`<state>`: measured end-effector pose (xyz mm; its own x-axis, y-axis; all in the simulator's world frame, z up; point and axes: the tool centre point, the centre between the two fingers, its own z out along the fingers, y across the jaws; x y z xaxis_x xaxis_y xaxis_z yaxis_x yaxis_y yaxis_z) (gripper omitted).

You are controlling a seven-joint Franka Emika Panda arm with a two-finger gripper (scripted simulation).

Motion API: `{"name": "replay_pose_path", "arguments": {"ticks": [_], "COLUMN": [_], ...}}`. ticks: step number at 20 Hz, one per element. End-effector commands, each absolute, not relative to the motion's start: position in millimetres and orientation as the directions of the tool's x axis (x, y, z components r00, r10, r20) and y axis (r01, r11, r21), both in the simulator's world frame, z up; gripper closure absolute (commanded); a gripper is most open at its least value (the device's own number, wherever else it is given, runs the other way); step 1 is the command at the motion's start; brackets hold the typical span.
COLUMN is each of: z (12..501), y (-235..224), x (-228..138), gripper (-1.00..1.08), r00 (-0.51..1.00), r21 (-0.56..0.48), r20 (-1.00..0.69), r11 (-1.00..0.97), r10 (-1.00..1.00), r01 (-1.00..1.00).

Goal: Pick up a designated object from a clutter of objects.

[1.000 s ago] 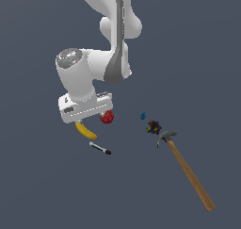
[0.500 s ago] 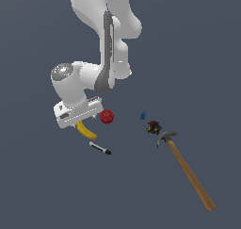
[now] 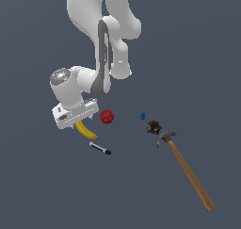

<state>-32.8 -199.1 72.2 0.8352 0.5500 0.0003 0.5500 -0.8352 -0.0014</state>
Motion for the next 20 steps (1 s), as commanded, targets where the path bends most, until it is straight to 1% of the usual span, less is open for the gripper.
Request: {"name": "replay_pose_path", "arguments": {"ticks": [1,8,20], "z": [69,65,21], "y": [-201,-201,-202], "x": [-34,-35,-35], "gripper": [-0.92,-0.92,-0.92], "r00": [0.83,0.831,0.83], "r21": [0.0,-0.001,0.0], "r20": [0.0,0.0,0.0], "r11": [-0.83,-0.831,-0.83], "r10": [0.557,0.556,0.558], "r01": [0.557,0.556,0.558]}}
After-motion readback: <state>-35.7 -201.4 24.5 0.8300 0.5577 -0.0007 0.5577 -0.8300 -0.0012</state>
